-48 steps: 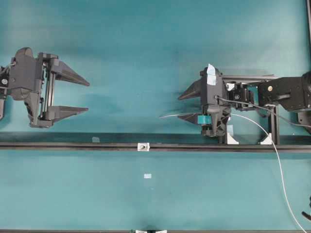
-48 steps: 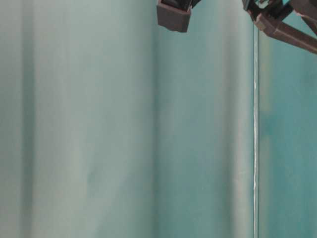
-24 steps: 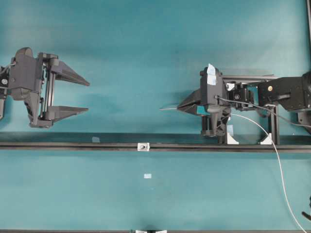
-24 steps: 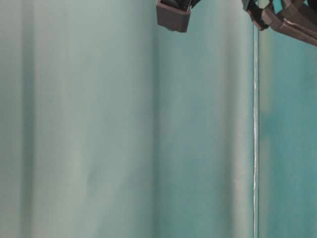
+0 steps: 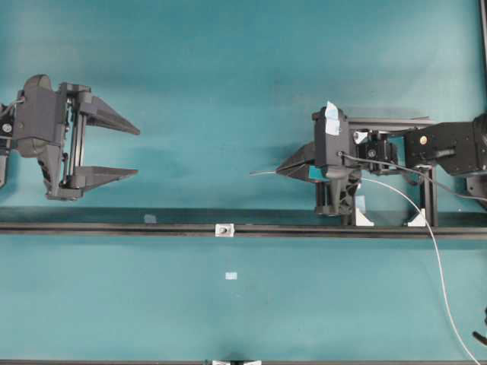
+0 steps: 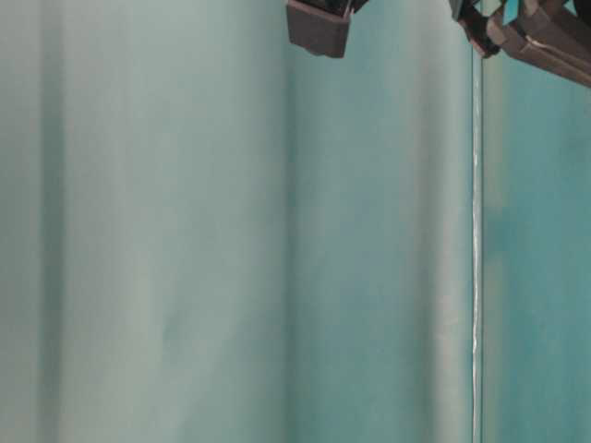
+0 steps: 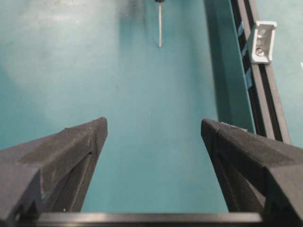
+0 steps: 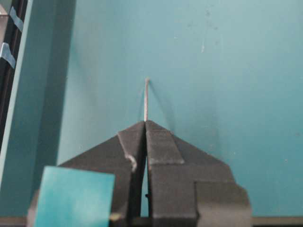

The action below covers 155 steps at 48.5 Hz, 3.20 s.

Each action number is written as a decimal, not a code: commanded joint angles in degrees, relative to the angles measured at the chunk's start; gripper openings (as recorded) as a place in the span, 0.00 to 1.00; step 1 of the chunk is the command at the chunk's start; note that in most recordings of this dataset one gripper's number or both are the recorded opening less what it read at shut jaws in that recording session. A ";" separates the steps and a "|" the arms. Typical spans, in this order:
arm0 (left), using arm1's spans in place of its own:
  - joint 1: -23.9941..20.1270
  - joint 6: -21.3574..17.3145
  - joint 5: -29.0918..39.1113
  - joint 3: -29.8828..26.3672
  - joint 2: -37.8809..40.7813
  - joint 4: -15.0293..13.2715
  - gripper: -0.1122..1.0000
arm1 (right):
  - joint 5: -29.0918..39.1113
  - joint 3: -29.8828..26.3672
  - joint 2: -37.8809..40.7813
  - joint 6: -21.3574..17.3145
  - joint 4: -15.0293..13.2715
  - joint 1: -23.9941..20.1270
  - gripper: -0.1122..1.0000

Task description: Insert the wire through the hole in the metal fitting marked with a red label. (retake)

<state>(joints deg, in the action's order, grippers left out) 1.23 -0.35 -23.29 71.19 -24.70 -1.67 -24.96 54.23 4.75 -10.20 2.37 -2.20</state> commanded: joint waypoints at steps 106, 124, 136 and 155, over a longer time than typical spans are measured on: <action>9.76 2.81 -42.28 -7.12 33.31 -2.20 0.58 | -29.36 2.20 1.85 13.27 30.50 -25.05 0.12; 12.22 2.90 -47.72 -11.34 42.98 -2.99 0.58 | -34.89 -0.79 10.37 13.71 35.86 -28.04 0.12; 12.22 7.65 -50.10 -11.95 45.35 -2.99 0.58 | -36.74 -0.97 11.87 14.15 35.86 -28.13 0.12; 12.92 8.96 -49.83 -13.18 45.97 -2.90 0.58 | -39.20 -1.49 13.80 15.56 36.04 -28.65 0.12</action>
<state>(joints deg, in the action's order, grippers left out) 13.89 8.44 -72.77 58.62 21.80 -4.48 -63.37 53.35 19.34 5.36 38.23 -30.32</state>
